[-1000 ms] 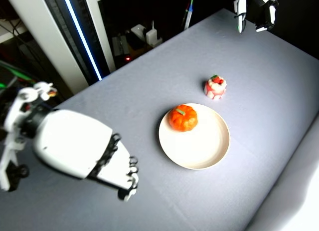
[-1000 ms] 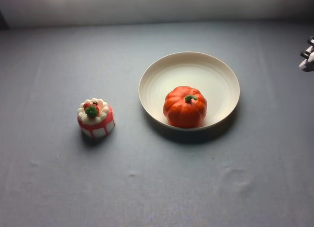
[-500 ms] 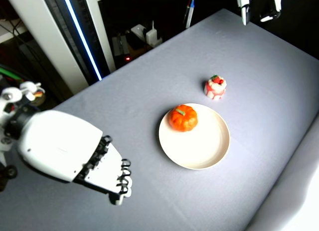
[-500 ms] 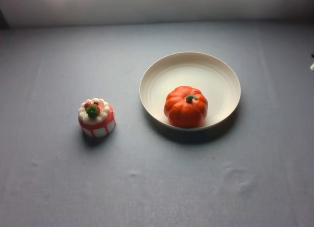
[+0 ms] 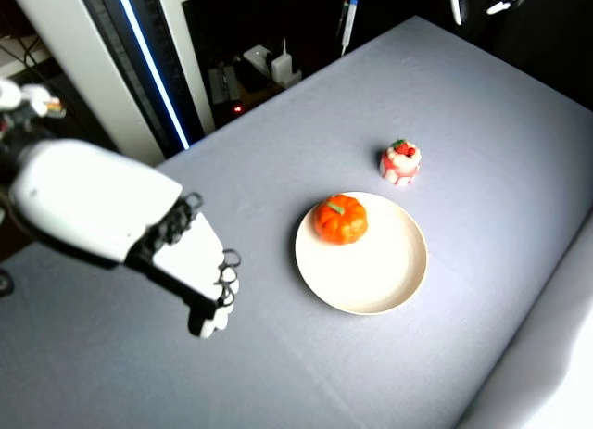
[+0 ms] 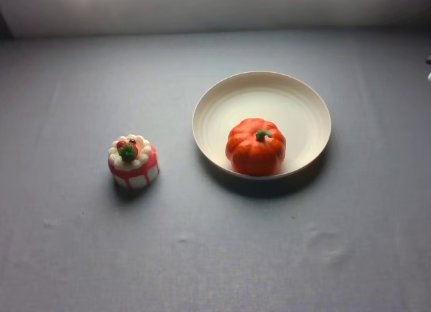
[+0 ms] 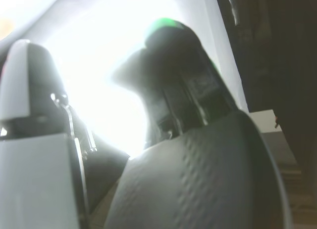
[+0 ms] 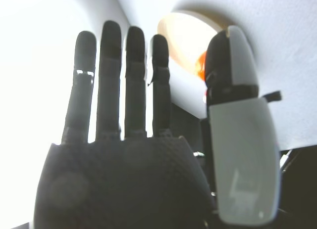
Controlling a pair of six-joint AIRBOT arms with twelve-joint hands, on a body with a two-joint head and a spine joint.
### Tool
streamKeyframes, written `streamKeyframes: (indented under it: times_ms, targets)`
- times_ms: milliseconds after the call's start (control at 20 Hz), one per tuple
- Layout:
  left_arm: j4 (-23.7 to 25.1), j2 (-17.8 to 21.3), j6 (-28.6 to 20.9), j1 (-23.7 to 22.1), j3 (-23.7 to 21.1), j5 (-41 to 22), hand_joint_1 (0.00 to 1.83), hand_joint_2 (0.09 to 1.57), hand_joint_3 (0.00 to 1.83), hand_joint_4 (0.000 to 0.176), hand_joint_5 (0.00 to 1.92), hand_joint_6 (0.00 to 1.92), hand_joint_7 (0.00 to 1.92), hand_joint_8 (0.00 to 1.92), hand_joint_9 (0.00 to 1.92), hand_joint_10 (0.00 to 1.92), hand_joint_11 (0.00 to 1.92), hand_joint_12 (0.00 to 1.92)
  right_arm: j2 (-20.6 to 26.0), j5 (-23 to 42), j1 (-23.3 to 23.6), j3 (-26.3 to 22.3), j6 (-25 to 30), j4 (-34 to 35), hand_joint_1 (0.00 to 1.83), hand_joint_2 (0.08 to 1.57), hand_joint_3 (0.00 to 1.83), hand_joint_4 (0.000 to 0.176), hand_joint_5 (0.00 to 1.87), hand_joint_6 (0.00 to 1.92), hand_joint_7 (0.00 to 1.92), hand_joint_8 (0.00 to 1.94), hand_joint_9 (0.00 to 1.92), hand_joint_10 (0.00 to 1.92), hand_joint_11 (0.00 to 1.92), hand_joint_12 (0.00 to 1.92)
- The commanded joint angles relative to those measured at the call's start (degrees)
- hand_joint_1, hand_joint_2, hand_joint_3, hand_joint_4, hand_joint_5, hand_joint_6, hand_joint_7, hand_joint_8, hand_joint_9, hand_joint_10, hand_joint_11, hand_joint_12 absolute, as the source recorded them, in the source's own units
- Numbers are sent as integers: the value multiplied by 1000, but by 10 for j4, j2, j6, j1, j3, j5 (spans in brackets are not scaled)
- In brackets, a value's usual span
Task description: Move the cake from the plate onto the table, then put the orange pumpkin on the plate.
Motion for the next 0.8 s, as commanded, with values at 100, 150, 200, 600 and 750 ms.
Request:
streamKeyframes:
  times_ms: [100, 150, 200, 600, 750]
  targets:
    - [-36, -2, -1, -2, 1, -58, 1225, 1023, 1, 0, 504, 1570, 633, 1859, 736, 1921, 830, 1921, 3, 53, 16, 0, -7, -7, 945, 1104, 0, 0, 760, 3, 796, 3, 810, 25, 366, 1225]
    - [-35, -2, -1, -2, 1, -58, 1232, 1030, 2, 0, 515, 1542, 654, 1835, 753, 1921, 853, 1921, 2, 53, 16, 1, -7, -7, 964, 1101, 0, 0, 769, 6, 808, 7, 828, 30, 383, 1239]
    - [-36, -4, -1, -2, 2, -58, 1227, 1030, 1, 0, 520, 1537, 661, 1832, 757, 1921, 857, 1921, 2, 52, 16, 3, -7, -7, 958, 1106, 1, 0, 768, 5, 817, 9, 839, 33, 387, 1245]
    - [-50, -22, -1, -3, 25, -25, 1222, 1053, 3, 0, 514, 1564, 643, 1860, 769, 1921, 887, 1921, -30, 22, 29, 43, -7, 4, 878, 1106, 0, 0, 758, 0, 786, 0, 796, 0, 285, 1255]
    - [-51, -27, -1, -3, 30, -16, 1244, 1055, 2, 0, 480, 1644, 597, 1917, 730, 1921, 856, 1921, -33, 20, 29, 48, -7, 6, 825, 1124, 2, 0, 731, 0, 767, 0, 757, 0, 186, 1326]
